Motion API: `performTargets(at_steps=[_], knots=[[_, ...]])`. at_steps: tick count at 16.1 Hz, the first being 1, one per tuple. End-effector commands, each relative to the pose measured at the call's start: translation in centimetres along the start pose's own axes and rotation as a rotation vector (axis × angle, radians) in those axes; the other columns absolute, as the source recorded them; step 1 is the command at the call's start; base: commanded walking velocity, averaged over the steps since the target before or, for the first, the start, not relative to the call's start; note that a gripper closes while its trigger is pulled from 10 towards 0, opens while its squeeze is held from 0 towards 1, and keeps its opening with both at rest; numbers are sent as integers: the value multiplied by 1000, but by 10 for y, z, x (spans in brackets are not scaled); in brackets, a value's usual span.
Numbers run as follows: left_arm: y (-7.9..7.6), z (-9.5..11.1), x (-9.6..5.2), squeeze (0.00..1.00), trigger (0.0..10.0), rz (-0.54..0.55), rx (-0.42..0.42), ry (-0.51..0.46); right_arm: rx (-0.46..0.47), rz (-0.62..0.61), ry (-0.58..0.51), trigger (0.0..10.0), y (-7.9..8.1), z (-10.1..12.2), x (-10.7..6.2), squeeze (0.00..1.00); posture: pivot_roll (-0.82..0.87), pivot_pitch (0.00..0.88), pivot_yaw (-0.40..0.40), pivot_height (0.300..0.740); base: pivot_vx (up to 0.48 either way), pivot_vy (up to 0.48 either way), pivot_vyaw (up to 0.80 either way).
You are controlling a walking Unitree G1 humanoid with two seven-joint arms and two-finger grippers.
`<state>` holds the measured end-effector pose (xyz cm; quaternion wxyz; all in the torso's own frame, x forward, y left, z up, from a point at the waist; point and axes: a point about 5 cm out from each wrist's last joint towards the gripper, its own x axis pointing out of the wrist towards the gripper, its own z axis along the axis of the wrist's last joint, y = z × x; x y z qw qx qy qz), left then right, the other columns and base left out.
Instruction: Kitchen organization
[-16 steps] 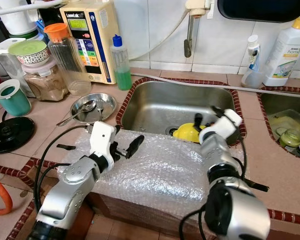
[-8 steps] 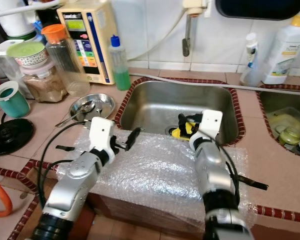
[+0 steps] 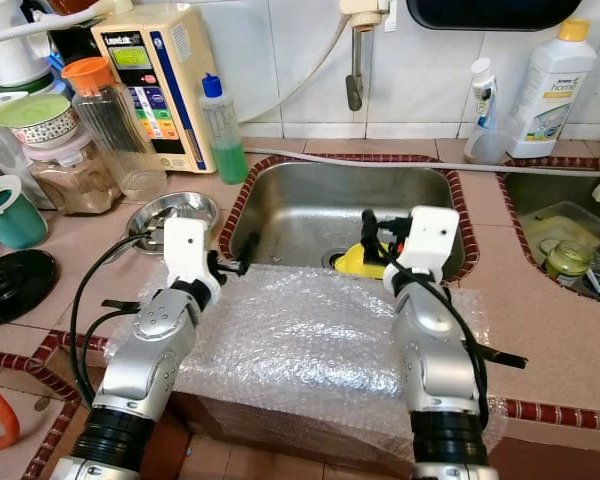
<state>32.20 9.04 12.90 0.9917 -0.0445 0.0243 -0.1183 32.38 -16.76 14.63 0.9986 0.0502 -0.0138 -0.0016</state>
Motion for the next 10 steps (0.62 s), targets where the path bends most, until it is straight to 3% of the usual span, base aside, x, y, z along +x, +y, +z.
performTargets(at_steps=[1, 8, 9, 10], knots=[[1, 2, 2, 0, 10000, 14, 0, -10, -4, 20, -4, 10000, 4, 5, -2, 1000, -110, 0, 123, 740, 0, 0, 0], [3, 7, 4, 0, 10000, 43, 5, -39, -10, 37, 6, 10000, 6, 6, -5, 1000, -98, 0, 124, 740, 0, 0, 0], [24, 13, 4, 0, 10000, 169, 19, -77, 21, 125, -5, 10000, 25, 7, -13, 1000, -110, 0, 109, 740, 0, 0, 0], [37, 14, 3, 0, 10000, 223, 44, -94, 45, 189, 3, 10000, 38, 7, -24, 1000, -119, 0, 114, 740, 0, 0, 0]])
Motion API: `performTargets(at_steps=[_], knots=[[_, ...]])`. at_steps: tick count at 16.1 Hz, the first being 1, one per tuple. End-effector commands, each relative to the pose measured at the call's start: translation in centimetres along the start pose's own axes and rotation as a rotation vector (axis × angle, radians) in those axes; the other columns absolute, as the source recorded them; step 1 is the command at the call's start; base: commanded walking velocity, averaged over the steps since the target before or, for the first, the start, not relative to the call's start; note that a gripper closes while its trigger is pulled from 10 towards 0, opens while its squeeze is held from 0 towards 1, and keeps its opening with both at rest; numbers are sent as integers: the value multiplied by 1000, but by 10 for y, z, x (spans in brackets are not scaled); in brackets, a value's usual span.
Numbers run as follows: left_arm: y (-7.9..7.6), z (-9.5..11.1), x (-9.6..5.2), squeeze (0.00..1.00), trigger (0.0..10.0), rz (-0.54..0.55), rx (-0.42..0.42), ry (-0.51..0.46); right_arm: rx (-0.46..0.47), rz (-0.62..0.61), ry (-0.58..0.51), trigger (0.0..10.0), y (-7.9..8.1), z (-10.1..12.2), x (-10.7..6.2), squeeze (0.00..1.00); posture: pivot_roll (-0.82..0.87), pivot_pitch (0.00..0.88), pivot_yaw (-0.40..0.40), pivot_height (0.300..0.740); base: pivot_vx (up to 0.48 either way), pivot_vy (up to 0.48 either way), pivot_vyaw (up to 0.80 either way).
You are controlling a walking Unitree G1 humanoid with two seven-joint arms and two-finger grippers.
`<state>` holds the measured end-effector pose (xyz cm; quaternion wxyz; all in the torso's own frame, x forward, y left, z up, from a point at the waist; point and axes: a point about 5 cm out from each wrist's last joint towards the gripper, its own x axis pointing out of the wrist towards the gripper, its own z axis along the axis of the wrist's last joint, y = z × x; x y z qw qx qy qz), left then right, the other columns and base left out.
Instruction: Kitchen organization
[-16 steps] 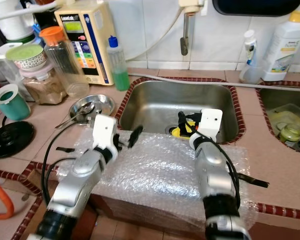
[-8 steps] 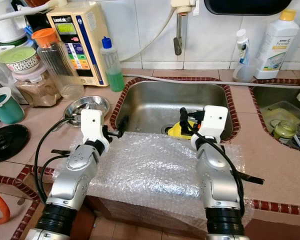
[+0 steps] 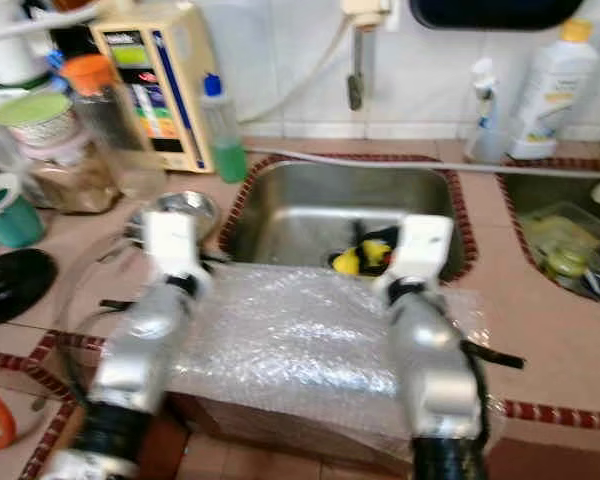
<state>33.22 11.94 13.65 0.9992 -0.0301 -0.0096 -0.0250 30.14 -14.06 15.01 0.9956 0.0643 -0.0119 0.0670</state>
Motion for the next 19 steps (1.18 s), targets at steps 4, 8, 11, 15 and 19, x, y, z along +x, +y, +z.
performTargets(at_steps=[4, 8, 11, 15, 19], knots=[[8, 10, 7, 0, 10000, 29, 20, -47, 26, 85, -9, 10000, 20, 7, -4, 1000, -126, 0, 125, 740, 0, 0, 0], [13, 14, 4, 0, 10000, 66, 26, -87, 43, 136, -4, 10000, 28, 10, -9, 1000, -118, 0, 121, 740, 0, 0, 0], [24, 12, 0, 0, 10000, 94, 44, -98, 43, 175, -6, 10000, 33, 14, -9, 1000, -110, 0, 110, 740, 0, 0, 0], [26, 12, -1, 0, 10000, 101, 53, -103, 41, 192, -4, 10000, 35, 16, -9, 1000, -105, 0, 107, 740, 0, 0, 0], [22, 21, -1, 0, 10000, 67, 113, -165, 41, 196, -5, 10000, 36, 16, -10, 0, -86, 0, 113, 740, 0, 0, 0]])
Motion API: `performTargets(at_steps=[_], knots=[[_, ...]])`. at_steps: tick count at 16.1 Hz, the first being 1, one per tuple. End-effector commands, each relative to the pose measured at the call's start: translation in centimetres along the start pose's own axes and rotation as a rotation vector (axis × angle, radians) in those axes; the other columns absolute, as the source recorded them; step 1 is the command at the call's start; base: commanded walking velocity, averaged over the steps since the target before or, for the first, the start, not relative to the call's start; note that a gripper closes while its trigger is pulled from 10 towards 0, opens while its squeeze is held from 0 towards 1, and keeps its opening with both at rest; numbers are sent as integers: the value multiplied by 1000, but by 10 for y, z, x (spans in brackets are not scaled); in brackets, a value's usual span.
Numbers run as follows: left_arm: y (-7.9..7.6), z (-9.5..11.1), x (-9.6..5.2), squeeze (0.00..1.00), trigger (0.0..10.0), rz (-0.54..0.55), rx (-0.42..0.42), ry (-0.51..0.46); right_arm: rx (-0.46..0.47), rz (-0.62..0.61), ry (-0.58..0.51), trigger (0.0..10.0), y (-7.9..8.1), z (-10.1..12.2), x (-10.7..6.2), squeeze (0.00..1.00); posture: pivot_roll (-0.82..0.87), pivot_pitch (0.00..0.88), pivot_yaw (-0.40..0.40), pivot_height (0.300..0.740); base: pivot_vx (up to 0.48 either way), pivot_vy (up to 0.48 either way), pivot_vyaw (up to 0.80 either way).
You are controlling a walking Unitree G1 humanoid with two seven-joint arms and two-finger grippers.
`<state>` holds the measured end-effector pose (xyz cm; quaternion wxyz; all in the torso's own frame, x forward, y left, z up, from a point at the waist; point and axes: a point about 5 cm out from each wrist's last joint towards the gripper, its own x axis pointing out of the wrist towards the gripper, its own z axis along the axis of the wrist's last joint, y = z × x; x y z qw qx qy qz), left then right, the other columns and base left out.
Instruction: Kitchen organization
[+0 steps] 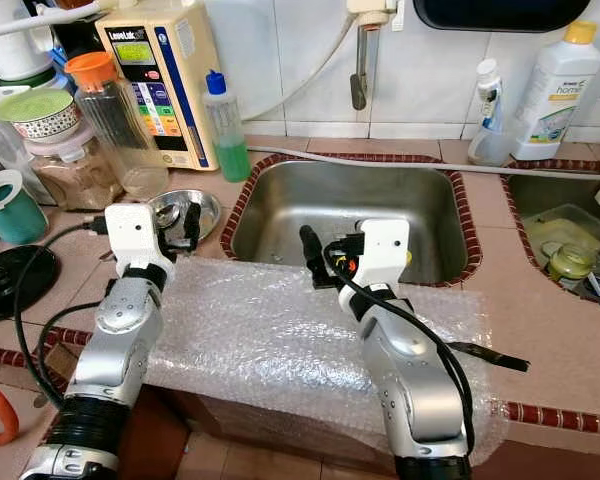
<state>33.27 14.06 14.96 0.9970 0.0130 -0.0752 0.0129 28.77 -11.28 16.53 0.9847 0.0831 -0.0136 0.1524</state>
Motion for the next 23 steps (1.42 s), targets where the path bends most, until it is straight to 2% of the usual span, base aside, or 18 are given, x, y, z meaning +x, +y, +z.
performTargets(at_steps=[1, 4, 6, 7, 9, 10, 11, 15, 16, 19, 23], knots=[[4, 5, 0, 0, 10000, 9, 19, -26, 1, 37, -2, 10000, 7, 4, -1, 0, -85, 0, 110, 740, 0, 0, 0], [17, -6, -3, 0, 10000, 84, 16, 33, 13, 105, 33, 10000, 14, 2, -3, 0, -84, 0, 104, 740, 0, 0, 0], [17, -13, -3, 0, 10000, 84, -9, 87, 29, 99, 68, 10000, 13, -2, -3, 0, -84, 0, 103, 740, 0, 0, 0], [14, -23, -3, 0, 10000, 68, -51, 155, 104, 61, 85, 10000, 8, -5, -3, 0, -83, 0, 107, 740, 0, 0, 0], [12, -28, -2, 0, 10000, 56, -91, 199, 131, 51, 79, 10000, 7, -4, -2, 0, -87, 0, 111, 740, 0, 0, 0], [9, -35, -2, 0, 10000, 58, -148, 248, 120, 46, 74, 10000, 7, -3, -2, 0, -89, 0, 113, 740, 0, 0, 0], [5, -39, 2, 0, 10000, 46, -172, 307, 107, 42, 70, 10000, 7, -2, -2, 0, -93, 0, 115, 740, 0, 0, 0], [4, -43, 3, 0, 10000, 81, -230, 369, 90, 43, 70, 10000, 7, -2, -3, 0, -102, 0, 121, 740, 0, 0, 0], [1, -46, 3, 0, 10000, 83, -269, 406, 78, 46, 77, 10000, 8, -2, -4, 0, -105, 0, 121, 740, 0, 0, 0], [0, -43, 5, 0, 10000, 94, -303, 414, 73, 41, 84, 10000, 4, 0, -4, 0, -104, 0, 114, 740, 0, 0, 0], [1, -36, 7, 0, 10000, 98, -306, 399, 63, 35, 82, 10000, 2, 2, -3, 0, -103, 0, 110, 740, 0, 0, 0]])
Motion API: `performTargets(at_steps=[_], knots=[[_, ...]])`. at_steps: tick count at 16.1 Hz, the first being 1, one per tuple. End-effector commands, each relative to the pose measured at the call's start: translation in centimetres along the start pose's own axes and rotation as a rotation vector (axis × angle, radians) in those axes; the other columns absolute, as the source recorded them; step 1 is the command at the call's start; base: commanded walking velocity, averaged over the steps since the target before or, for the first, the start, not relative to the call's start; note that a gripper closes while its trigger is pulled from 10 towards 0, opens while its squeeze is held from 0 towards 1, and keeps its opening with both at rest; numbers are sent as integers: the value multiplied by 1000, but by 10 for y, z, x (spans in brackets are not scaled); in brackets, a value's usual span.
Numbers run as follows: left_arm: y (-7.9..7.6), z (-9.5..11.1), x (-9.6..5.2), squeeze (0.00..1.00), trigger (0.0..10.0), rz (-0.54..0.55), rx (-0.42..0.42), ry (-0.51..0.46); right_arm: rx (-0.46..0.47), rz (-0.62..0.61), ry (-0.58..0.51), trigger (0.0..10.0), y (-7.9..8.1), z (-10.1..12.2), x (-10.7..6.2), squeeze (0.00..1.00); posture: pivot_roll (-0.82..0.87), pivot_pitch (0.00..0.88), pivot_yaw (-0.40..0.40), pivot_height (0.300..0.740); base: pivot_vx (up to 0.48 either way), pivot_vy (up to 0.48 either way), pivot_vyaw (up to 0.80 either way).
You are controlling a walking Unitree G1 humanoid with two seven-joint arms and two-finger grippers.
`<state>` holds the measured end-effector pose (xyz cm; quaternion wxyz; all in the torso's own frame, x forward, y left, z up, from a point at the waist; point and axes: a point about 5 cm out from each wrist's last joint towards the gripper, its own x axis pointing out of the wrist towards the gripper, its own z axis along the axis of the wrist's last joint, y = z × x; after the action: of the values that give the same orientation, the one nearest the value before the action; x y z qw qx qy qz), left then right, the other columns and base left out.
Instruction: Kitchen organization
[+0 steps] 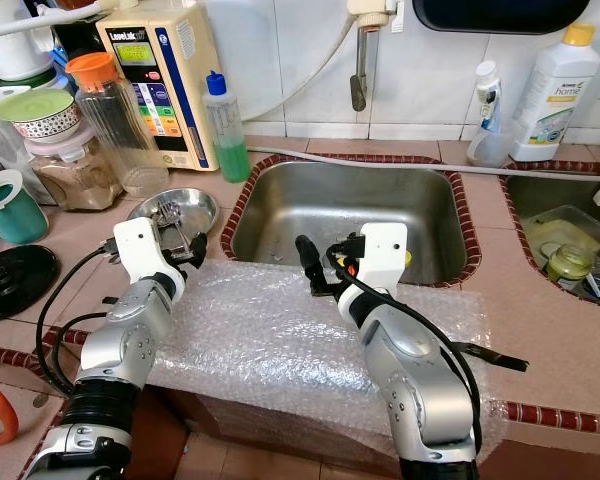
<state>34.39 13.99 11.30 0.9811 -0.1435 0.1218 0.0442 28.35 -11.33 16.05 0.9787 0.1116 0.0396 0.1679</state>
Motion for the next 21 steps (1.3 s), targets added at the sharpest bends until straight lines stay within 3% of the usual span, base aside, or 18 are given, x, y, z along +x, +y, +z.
performTargets(at_steps=[1, 6, 7, 9, 14, 21], knots=[[3, 7, -1, 0, 10000, 20, -5, -16, -12, 12, -15, 10000, 2, 6, 1, 0, -93, 0, 106, 740, 0, 0, 0], [-6, 19, -8, 0, 10000, 4, 18, 6, -4, 19, -23, 10000, 4, 8, 2, 0, -83, 0, 103, 740, 0, 0, 0], [-12, 17, -10, 0, 10000, -9, -23, 75, -6, 34, -22, 10000, 5, 9, 2, 0, -81, 0, 101, 740, 0, 0, 0], [-20, 16, -13, 0, 10000, -26, -62, 123, -9, 40, -21, 10000, 5, 10, 3, 0, -80, 0, 96, 740, 0, 0, 0], [-28, 14, -20, 0, 10000, -31, -130, 182, -19, 56, -9, 10000, 8, 7, 1, 0, -83, 0, 91, 740, 0, 0, 0], [-5, -3, -5, 0, 10000, 58, -215, 215, -18, 42, -15, 10000, 3, 9, 2, 0, -92, 0, 88, 740, 0, 0, 0]])
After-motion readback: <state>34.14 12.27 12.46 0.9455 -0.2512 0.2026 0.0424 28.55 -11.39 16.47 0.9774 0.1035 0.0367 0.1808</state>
